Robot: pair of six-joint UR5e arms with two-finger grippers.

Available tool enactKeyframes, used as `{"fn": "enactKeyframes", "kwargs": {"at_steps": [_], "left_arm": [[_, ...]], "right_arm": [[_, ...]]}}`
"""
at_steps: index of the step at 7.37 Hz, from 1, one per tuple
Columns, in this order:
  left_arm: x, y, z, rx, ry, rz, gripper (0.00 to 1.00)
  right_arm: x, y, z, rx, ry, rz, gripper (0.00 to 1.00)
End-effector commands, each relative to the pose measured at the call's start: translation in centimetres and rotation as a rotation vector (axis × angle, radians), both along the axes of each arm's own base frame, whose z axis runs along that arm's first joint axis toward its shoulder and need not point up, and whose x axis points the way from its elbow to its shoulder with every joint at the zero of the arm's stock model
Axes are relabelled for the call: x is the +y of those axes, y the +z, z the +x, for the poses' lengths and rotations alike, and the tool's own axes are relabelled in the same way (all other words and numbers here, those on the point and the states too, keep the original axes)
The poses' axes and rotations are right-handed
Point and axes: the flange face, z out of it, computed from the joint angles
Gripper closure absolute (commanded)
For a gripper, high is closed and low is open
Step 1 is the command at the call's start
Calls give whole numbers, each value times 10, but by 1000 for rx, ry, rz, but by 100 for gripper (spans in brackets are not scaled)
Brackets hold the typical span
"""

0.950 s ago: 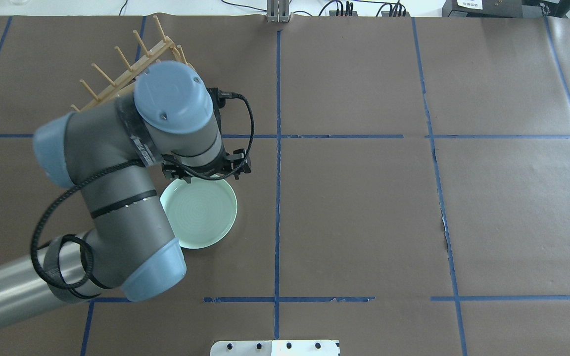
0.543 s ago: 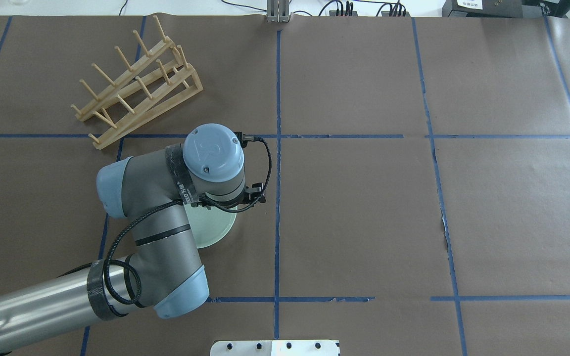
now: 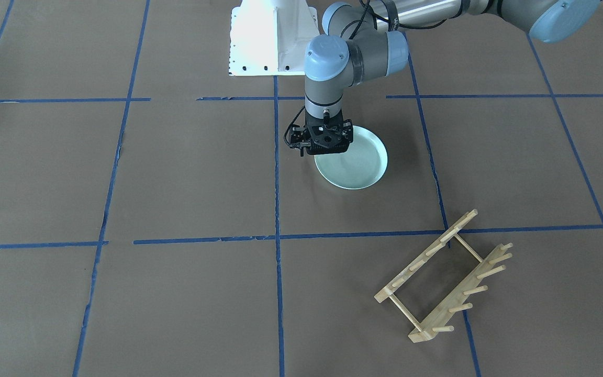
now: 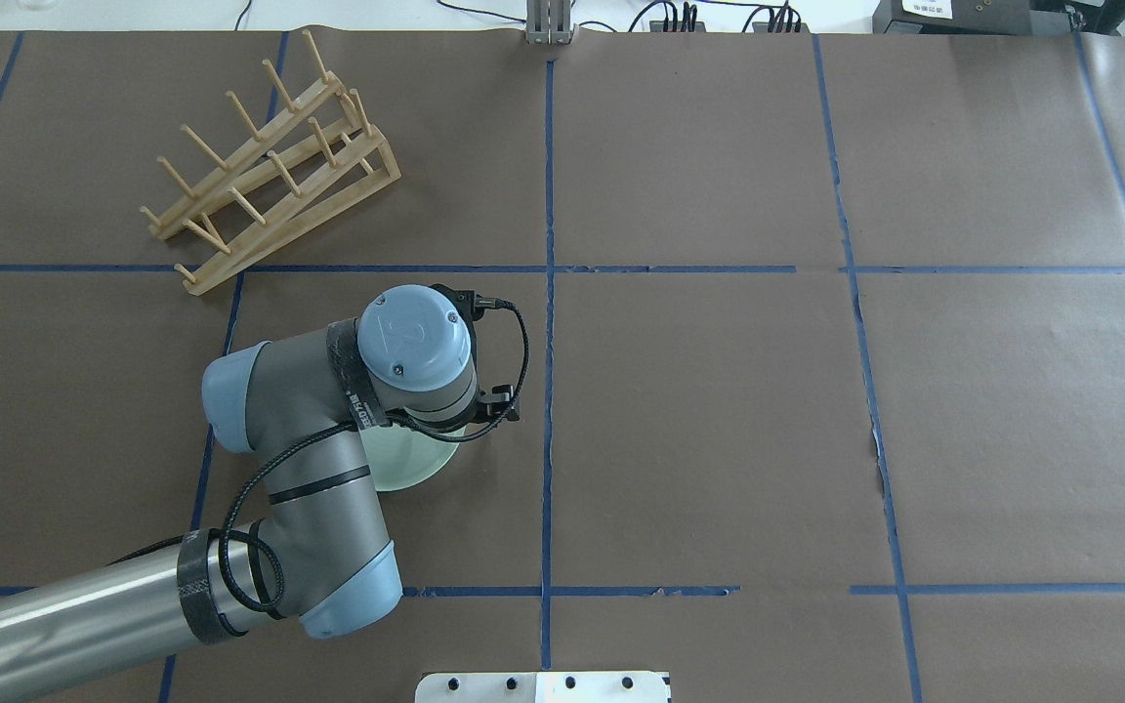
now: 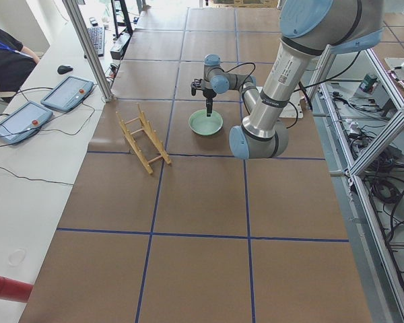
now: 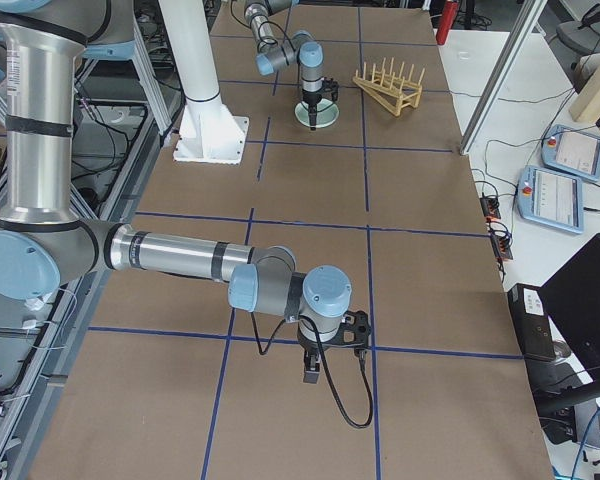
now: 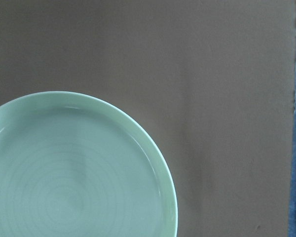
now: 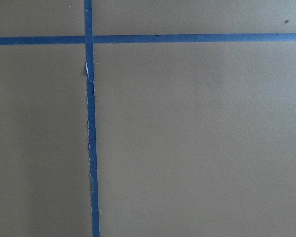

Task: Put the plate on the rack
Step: 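Close the left gripper on the plate rim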

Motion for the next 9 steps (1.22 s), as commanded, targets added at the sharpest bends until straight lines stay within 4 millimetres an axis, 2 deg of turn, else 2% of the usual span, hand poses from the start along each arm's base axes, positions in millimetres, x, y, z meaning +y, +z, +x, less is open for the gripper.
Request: {"fn": "enactKeyframes", "kwargs": {"at_steps": [1, 5, 8, 9], "left_arm": [[1, 2, 2, 5, 2, 1, 10], [2, 2, 3, 8, 5, 4, 40], [7, 1, 6, 9, 12, 4, 48], [7, 1, 6, 9, 12, 4, 61]], "right_arm": [[0, 0, 0, 0, -1, 0, 0], [0, 0, 0, 0, 1, 0, 0], [0, 0, 0, 0, -1, 0, 0], [0, 0, 0, 0, 1, 0, 0]]}}
